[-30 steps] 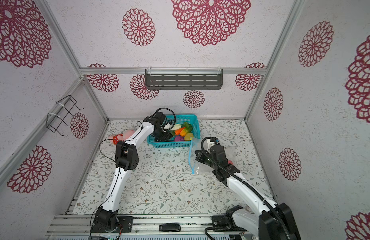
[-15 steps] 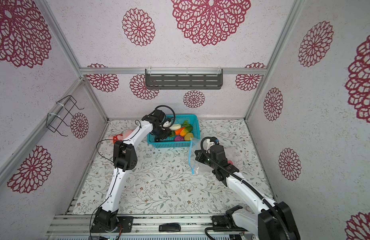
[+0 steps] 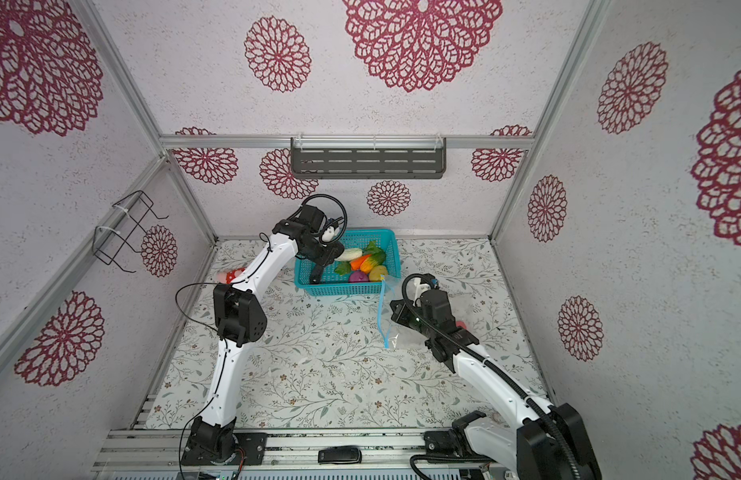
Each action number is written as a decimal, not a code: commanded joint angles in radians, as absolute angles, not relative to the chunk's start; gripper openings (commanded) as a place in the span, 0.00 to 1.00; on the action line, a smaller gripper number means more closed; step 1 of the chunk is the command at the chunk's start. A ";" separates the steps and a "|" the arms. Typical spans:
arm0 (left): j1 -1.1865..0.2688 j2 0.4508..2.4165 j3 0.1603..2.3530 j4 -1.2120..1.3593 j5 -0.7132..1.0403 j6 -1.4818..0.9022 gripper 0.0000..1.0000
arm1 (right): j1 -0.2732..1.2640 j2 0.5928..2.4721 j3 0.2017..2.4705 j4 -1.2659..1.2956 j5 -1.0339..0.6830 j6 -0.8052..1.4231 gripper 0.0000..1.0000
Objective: Place the food in the zip-top bag and seal the zipper
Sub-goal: 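Carry the dark beet with the left gripper over the bag mouth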
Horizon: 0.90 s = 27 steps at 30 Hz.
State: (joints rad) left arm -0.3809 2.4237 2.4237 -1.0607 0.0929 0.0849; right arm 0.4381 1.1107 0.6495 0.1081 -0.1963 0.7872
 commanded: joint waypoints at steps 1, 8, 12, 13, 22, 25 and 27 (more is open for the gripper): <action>-0.397 2.338 2.388 -1.057 0.122 0.063 0.31 | 0.433 1.094 0.691 0.142 -0.201 0.785 0.00; -0.457 2.259 2.312 -1.101 0.147 0.035 0.29 | 0.433 1.096 0.695 0.154 -0.210 0.786 0.00; -0.511 2.188 2.229 -1.113 0.175 0.009 0.29 | 0.433 1.098 0.698 0.152 -0.213 0.781 0.00; -0.527 2.164 2.199 -1.111 0.178 0.007 0.28 | 0.433 1.096 0.697 0.151 -0.211 0.779 0.00; -0.628 1.988 1.962 -1.058 0.243 -0.036 0.29 | 0.432 1.087 0.699 0.152 -0.206 0.769 0.00; -0.658 1.974 1.925 -1.066 0.256 -0.042 0.29 | 0.433 1.078 0.701 0.147 -0.197 0.764 0.00; -0.671 1.974 1.909 -1.074 0.272 -0.053 0.29 | 0.431 1.075 0.700 0.150 -0.196 0.763 0.00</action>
